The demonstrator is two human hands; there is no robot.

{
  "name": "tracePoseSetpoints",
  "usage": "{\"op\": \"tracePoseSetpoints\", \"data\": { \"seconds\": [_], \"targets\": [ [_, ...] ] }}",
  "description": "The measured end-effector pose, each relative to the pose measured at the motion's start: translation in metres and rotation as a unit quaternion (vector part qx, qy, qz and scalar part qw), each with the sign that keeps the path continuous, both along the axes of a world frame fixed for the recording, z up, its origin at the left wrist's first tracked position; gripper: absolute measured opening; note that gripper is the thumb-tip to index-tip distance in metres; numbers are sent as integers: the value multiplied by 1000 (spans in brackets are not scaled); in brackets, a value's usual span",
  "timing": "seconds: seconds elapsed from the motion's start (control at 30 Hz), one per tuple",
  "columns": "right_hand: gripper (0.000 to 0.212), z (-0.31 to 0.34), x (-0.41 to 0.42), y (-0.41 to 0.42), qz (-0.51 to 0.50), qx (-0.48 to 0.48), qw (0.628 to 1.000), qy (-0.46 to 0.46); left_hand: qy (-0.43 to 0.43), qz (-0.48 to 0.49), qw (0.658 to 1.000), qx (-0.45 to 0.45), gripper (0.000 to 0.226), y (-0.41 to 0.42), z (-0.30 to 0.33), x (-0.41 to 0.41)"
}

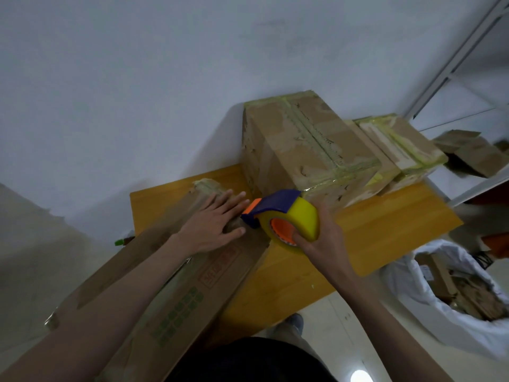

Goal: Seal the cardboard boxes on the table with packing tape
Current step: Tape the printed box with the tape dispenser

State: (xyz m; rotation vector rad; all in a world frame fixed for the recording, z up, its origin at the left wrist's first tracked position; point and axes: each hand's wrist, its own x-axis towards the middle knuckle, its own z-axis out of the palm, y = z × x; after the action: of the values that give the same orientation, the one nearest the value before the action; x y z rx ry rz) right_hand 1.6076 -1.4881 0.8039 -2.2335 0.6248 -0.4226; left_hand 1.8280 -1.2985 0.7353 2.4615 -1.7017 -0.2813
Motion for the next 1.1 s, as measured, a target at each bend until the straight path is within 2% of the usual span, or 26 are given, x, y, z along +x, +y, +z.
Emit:
{"op": "tracePoseSetpoints", "data": {
  "seconds": [0.4,0.63,0.73,0.87,0.93,1.0,1.1],
  "targets": [
    [67,19,-23,9,0,4,1000,-10,-2,7,1000,-1,75,1,3,1],
    [62,26,-76,-9,-57,19,998,8,-4,5,1000,-3,73,0,4,1],
    [63,24,-86,-10,-58,9,998,18,-6,12,1000,8,85,-2,8,-7],
    [62,20,-84,-10,-50,24,998,19,-5,80,992,93,123,-21,21,-35],
    [61,19,-84,-9,-54,35,998,12,-13,83,990,117,134,-34,23,-52],
    [59,20,-87,-9,-56,37,998,8,-27,59,992,109,132,-42,21,-67],
    [56,22,-93,-8,-71,32,997,-1,-59,22,994,89,111,-47,14,-82]
  ]
}}
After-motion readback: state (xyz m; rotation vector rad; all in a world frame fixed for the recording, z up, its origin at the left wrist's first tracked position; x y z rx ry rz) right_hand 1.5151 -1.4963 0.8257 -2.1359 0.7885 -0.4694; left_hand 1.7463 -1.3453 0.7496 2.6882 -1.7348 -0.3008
